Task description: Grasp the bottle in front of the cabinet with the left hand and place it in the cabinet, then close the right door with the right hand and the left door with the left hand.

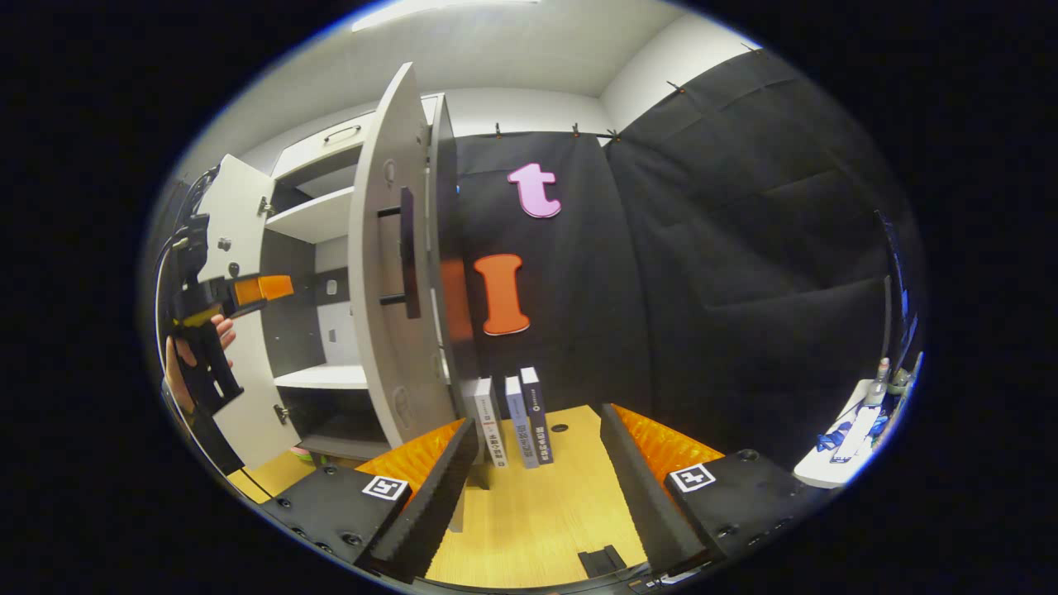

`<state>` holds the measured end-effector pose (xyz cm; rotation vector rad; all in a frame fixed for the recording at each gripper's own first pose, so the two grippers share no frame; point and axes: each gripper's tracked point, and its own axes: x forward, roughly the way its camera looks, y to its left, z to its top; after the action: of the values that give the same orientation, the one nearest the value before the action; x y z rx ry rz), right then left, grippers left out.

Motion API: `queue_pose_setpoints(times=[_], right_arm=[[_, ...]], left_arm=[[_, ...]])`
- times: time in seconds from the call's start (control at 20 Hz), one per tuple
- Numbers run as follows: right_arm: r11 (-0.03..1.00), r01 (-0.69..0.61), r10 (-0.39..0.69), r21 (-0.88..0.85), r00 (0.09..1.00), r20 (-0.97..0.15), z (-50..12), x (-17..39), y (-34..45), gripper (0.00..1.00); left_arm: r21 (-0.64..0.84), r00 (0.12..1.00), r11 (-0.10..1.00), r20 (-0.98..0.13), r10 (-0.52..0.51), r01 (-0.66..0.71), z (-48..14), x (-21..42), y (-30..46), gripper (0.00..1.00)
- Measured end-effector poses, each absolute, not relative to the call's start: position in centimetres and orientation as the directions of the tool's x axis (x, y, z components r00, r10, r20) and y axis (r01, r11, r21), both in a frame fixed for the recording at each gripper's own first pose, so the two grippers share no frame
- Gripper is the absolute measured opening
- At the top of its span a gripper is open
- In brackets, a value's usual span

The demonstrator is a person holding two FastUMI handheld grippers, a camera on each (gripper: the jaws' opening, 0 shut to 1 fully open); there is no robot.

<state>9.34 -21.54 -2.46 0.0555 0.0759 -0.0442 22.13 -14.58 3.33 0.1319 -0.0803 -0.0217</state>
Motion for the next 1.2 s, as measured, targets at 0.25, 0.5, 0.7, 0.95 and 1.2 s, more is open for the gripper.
queue_pose_setpoints(times=[0.25,0.5,0.7,0.95,1.2], right_arm=[[0.995,-0.079,0.084,0.056,0.993,-0.086,-2.0,9.8,-18.3,0.99],[0.998,-0.039,0.042,0.052,0.997,-0.071,-2.2,9.6,-16.9,1.0],[0.996,0.028,-0.025,0.082,0.999,-0.039,-0.9,11.0,-16.8,0.98],[0.995,0.05,-0.053,0.091,0.998,0.029,4.6,14.1,-17.3,0.98],[0.998,0.056,-0.057,0.02,0.997,0.056,9.4,18.2,-18.2,0.99]], left_arm=[[0.171,0.998,0.983,0.025,0.064,-0.067,-1.0,15.0,-14.7,0.95],[0.127,0.999,0.991,-0.028,0.046,-0.042,-4.4,12.1,-14.3,0.95],[0.073,0.998,0.997,-0.057,0.011,-0.006,-5.3,11.5,-12.4,0.95],[0.078,0.997,0.997,-0.077,0.029,-0.023,-5.2,11.4,-8.2,0.95],[0.064,0.997,0.997,-0.064,0.047,-0.043,-4.3,10.9,-5.4,0.95]])
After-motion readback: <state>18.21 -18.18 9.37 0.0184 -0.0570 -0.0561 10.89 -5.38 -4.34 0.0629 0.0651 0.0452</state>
